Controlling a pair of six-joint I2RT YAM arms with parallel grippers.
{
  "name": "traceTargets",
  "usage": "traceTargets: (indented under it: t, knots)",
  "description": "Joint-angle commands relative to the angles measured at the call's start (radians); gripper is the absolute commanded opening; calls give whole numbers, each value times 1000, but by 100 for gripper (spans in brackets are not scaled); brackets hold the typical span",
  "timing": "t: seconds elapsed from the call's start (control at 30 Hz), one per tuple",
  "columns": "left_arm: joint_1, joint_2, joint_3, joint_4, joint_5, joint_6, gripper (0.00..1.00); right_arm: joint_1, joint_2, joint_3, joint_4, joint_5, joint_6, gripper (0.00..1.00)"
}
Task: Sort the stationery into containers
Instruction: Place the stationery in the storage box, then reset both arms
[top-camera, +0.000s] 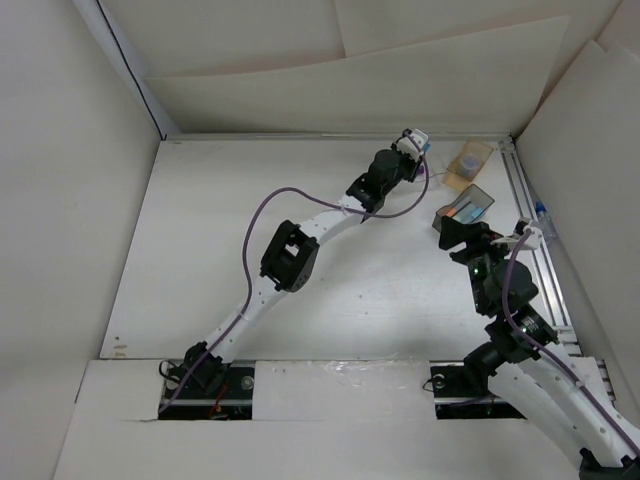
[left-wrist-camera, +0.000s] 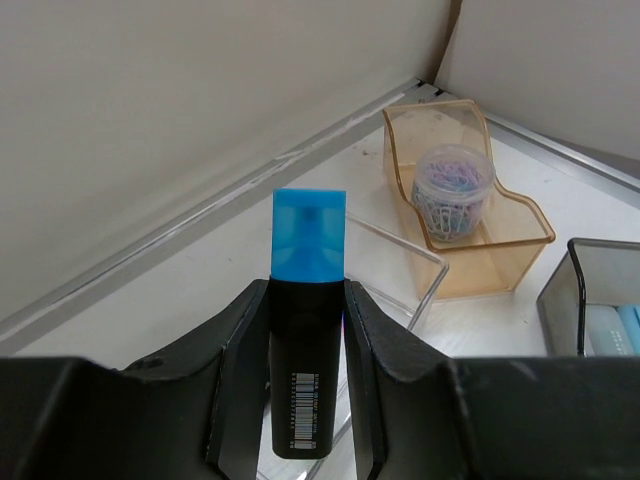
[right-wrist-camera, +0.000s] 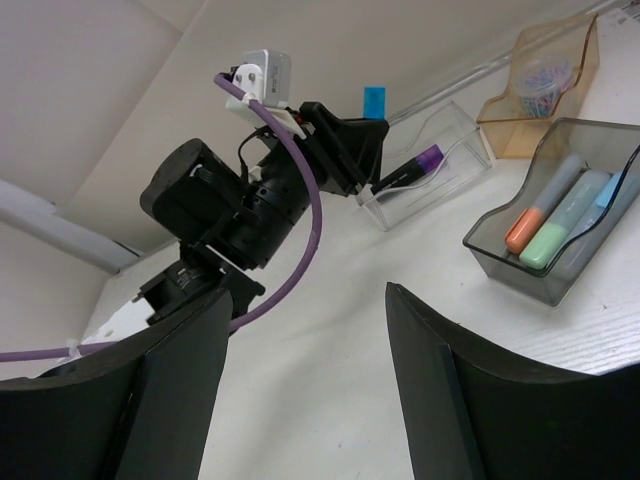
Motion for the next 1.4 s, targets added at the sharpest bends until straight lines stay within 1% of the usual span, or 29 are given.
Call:
traceTargets:
  t: [0.0,0.03,0.27,0.33,0.57,0.6,0.7,0.83,0.87,0.97,1.0,1.17,1.2,1.27,1.3,1.37]
  knots:
    - [3,-22,60,111,-17,12,24,-8,-17,-2,54,-24,-9,69]
    - [3,-12,60,111,-17,22,25,-8,-17,-2,54,-33,-18,69]
    - [13,6,51,123,-17,23,25,-8,-26,-2,63,-44,-18,69]
    - [13,6,51,123,-17,13,27,-8,-26,-2,63,-53,-18,69]
    - [13,15,42,123,-17,4,31,-8,-57,-2,63,-53,-27,69]
    - [13,15,42,123,-17,-5,34,-8,-57,-2,63,-53,-27,69]
    - [13,15,42,123,-17,-5,38,-8,-57,-2,63,-53,-27,69]
    - [13,15,32,123,-17,-5,48,-8,-57,-2,63,-53,-27,69]
    - [13,3,13,123,-17,-5,54,-8,-57,-2,63,-53,-27,69]
    - [13,-44,-38,133,-17,-14,68,-8,-57,-2,63,-53,-27,69]
    - [13,-63,-56,133,-17,-23,99,-8,-57,-2,63,-53,-27,69]
    - [13,-231,-225,174,-70,-89,100,-8,-76,-11,63,-44,-36,69]
    - [13,-312,-312,206,-70,-102,100,-8,-89,-11,63,-44,-36,69]
    - [13,-395,-398,235,-102,-123,100,-8,-98,-11,63,-34,-36,69]
    - [13,-479,-473,235,-115,-152,100,-8,-99,-11,63,-34,-36,69]
    - [13,-564,-553,258,-139,-184,100,-8,-108,-11,63,-34,-36,69]
